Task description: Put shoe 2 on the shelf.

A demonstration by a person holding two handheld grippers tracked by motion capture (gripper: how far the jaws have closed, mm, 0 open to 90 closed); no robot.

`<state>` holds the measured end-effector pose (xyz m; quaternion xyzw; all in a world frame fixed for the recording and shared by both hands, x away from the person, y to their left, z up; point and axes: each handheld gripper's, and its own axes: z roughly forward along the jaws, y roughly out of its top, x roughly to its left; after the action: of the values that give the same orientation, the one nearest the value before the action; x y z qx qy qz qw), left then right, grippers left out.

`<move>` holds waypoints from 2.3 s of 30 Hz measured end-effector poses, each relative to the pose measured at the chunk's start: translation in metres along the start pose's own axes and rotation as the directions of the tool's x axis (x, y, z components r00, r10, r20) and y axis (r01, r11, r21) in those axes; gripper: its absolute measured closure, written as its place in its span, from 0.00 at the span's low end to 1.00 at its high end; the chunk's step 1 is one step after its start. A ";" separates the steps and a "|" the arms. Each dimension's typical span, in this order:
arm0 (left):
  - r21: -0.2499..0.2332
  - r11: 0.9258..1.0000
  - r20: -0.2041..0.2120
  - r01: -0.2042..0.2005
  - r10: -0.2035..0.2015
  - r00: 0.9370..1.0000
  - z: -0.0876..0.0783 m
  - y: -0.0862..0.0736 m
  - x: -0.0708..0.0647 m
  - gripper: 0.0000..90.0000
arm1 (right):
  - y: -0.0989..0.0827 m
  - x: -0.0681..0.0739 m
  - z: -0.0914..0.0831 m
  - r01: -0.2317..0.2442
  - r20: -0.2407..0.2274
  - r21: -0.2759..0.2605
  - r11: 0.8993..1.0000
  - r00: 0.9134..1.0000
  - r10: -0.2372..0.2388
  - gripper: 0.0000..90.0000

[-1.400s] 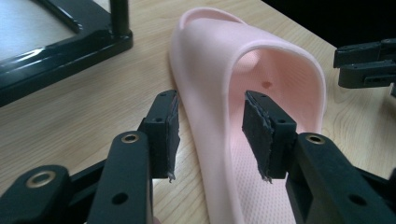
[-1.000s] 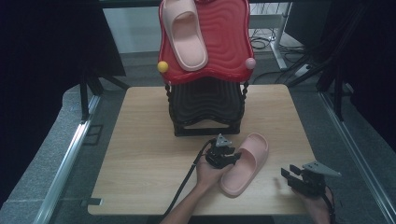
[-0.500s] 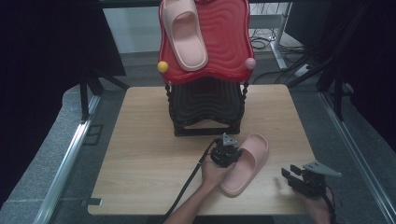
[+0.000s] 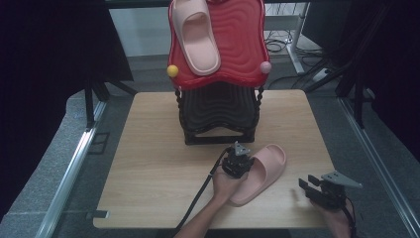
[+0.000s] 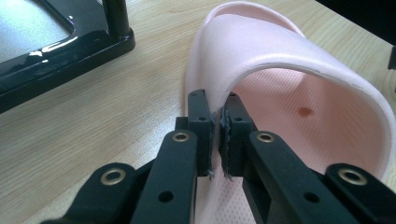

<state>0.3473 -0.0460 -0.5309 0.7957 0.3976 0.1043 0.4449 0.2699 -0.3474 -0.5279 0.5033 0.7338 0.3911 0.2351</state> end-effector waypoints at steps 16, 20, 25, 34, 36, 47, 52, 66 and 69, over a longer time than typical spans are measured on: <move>-0.054 0.998 0.033 -0.023 0.024 0.999 -0.028 -0.003 0.002 0.95 | -0.001 -0.002 -0.001 -0.010 0.004 -0.007 1.000 1.000 0.010 0.62; -0.077 0.997 0.030 -0.016 0.019 0.999 -0.038 -0.007 0.005 0.95 | -0.001 -0.003 -0.001 -0.014 0.004 -0.008 1.000 1.000 0.014 0.62; -0.115 0.993 0.008 -0.007 0.008 1.000 -0.053 -0.014 0.012 0.95 | -0.001 -0.003 -0.002 -0.014 0.004 -0.009 1.000 1.000 0.014 0.62; -0.184 0.983 -0.036 0.002 -0.009 0.999 -0.079 -0.032 0.025 0.95 | -0.001 -0.003 -0.001 -0.029 0.008 -0.011 1.000 1.000 0.029 0.62; -0.191 0.982 -0.037 0.011 -0.019 0.999 -0.084 -0.035 0.028 0.95 | -0.001 -0.003 -0.001 -0.027 0.006 -0.008 1.000 1.000 0.027 0.62; -0.294 0.954 -0.094 0.060 -0.091 0.991 -0.118 -0.051 0.045 0.95 | -0.001 -0.002 0.000 -0.036 0.014 -0.010 0.999 0.999 0.036 0.62; -0.343 0.937 -0.111 0.072 -0.117 0.987 -0.130 -0.053 0.051 0.95 | -0.002 -0.001 0.001 -0.036 0.015 -0.009 0.999 0.999 0.036 0.62; -0.468 0.881 -0.124 0.062 -0.135 0.983 -0.154 -0.031 0.049 0.95 | -0.001 0.000 0.002 -0.036 0.018 -0.013 0.999 0.999 0.036 0.62; -0.493 0.868 -0.121 0.059 -0.135 0.983 -0.158 -0.021 0.048 0.95 | -0.001 0.000 0.001 -0.038 0.017 -0.015 0.999 0.999 0.038 0.62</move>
<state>0.2852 0.0939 -0.4646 0.6267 0.4308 0.2386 0.6039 0.2705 -0.3475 -0.5292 0.5187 0.7191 0.3966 0.2377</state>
